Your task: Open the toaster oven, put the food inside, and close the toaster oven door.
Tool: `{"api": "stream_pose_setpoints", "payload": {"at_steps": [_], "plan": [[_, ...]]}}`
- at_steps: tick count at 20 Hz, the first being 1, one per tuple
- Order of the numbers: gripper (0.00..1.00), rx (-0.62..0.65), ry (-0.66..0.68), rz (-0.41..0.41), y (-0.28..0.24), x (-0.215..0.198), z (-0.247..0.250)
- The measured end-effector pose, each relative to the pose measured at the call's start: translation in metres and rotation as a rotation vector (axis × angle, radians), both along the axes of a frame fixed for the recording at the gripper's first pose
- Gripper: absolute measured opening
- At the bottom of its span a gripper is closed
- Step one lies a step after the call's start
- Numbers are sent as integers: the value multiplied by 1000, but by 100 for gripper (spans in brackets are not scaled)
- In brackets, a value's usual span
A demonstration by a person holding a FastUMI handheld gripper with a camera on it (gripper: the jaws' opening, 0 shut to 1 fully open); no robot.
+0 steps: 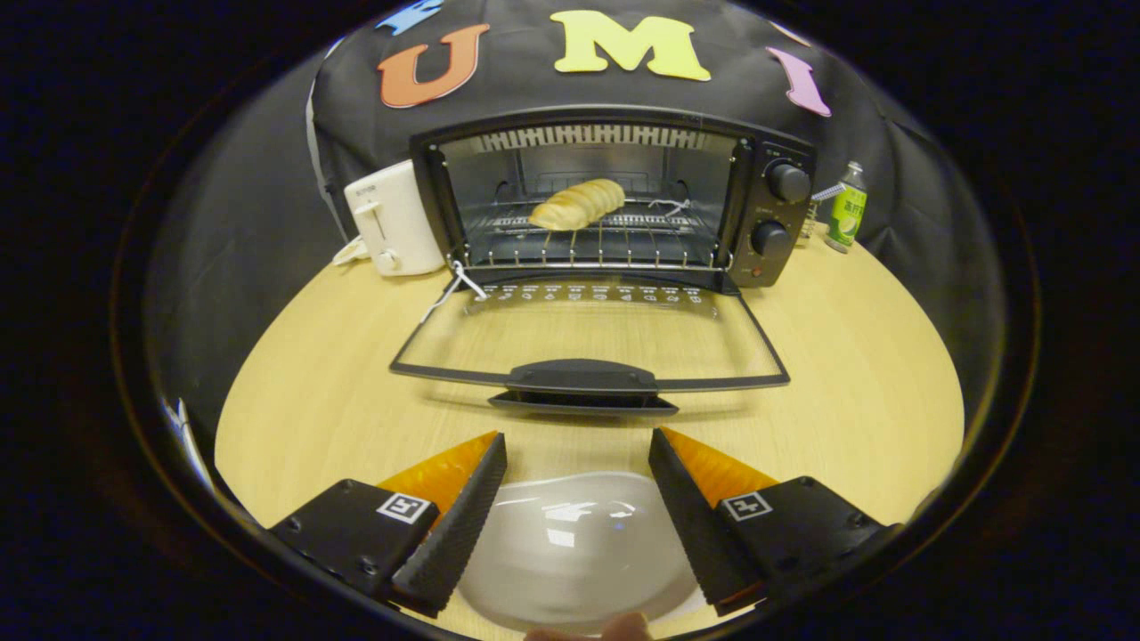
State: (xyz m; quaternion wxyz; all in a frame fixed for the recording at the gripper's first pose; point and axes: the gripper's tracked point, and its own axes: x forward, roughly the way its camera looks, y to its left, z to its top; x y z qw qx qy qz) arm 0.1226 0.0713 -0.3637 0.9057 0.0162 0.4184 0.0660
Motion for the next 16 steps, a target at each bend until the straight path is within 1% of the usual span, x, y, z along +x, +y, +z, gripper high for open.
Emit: {"api": "stream_pose_setpoints", "payload": {"at_steps": [2, 3, 6, 9, 11, 14, 16], "plan": [[100, -13, 31, 3, -1, 2, -10], [100, -24, 19, 5, -1, 5, -9], [100, -65, 47, 4, -1, 7, -9], [100, -35, 37, -19, -1, 8, -7], [100, -29, 27, -18, -1, 8, -1], [100, -20, -31, -29, -1, 6, 17], [100, -7, -94, -43, -2, 6, 36]]}}
